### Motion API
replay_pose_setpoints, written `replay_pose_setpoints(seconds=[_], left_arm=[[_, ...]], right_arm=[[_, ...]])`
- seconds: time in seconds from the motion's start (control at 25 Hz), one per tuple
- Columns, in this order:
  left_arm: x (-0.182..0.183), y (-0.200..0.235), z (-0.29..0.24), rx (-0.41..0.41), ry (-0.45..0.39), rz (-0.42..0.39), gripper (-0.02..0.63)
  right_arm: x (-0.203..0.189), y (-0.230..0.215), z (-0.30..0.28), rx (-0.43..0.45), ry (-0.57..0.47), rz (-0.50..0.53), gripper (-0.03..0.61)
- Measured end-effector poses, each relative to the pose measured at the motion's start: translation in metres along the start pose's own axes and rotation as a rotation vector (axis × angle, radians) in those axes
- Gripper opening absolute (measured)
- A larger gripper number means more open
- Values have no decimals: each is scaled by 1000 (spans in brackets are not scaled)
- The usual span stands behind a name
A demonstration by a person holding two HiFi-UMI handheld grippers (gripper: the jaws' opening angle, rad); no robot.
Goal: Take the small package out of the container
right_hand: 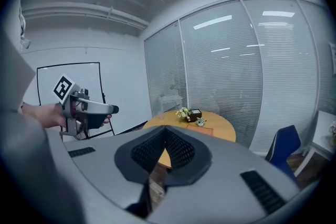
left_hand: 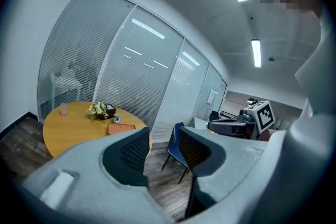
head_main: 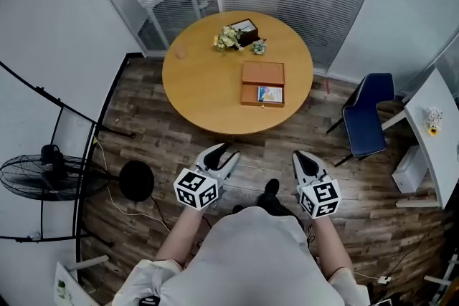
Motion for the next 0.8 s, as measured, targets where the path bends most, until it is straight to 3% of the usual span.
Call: replay_pose_setpoints(seconds=[0.32, 0.8], left_arm=[[26, 6, -69, 57, 2, 6, 169], [37, -13, -149, 106, 16, 39, 172]], right_arm=[[20, -82, -30, 49, -9, -4, 3], [28, -179, -51, 107, 15, -14, 3]])
Point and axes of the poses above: the fingertips, and each gripper's own axes: z backward along the fingers, y to its left, x out of its top, the point moved 8 cm from there along z, backward along the fingers, and after that the axes turned 11 degrees about x, right-handed, at the moved point
